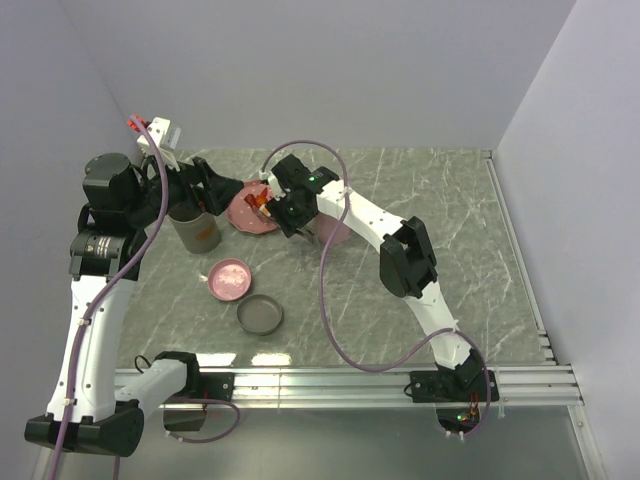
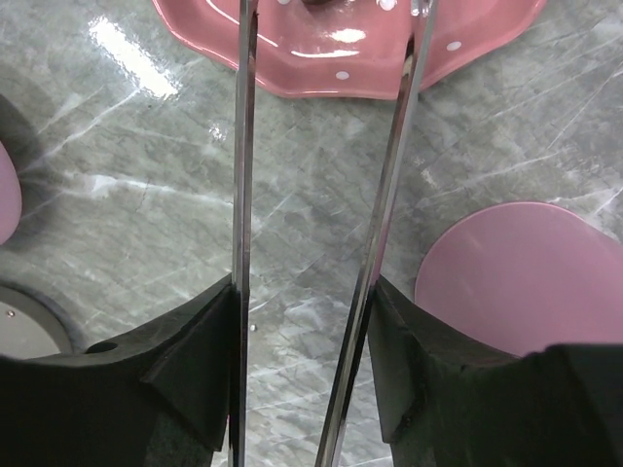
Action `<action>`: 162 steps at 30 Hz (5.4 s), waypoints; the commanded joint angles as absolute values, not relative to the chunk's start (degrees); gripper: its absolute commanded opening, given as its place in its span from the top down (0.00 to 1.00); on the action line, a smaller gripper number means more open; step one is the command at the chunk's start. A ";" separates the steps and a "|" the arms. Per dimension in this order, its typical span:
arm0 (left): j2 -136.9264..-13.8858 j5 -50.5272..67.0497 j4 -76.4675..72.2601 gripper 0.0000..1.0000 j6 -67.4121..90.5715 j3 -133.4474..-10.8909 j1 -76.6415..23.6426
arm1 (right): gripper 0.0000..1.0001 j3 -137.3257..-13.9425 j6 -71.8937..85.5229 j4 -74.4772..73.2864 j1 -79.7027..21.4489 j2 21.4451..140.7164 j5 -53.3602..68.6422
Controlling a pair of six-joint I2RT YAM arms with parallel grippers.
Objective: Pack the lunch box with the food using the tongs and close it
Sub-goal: Pick up the food using the clamp, then place the food into the lunch box, then pick up the food using the clamp
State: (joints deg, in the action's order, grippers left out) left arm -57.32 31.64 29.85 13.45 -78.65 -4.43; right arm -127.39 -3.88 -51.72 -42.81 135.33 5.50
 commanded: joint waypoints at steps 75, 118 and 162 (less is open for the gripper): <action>-56.78 28.65 29.53 0.01 13.97 -79.28 -4.13 | 0.47 -97.03 -5.98 -53.35 -28.30 91.23 9.05; -58.18 31.46 22.77 0.00 21.53 -77.08 -0.18 | 0.48 -130.16 5.01 -40.43 -43.95 127.69 7.21; -56.34 32.25 23.12 0.01 21.00 -73.74 2.37 | 0.48 -132.28 4.04 -34.98 -46.49 141.15 5.98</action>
State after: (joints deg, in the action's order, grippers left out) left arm -57.49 31.66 24.53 21.50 -73.97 2.07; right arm -129.45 4.80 -36.80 -45.25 140.49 6.66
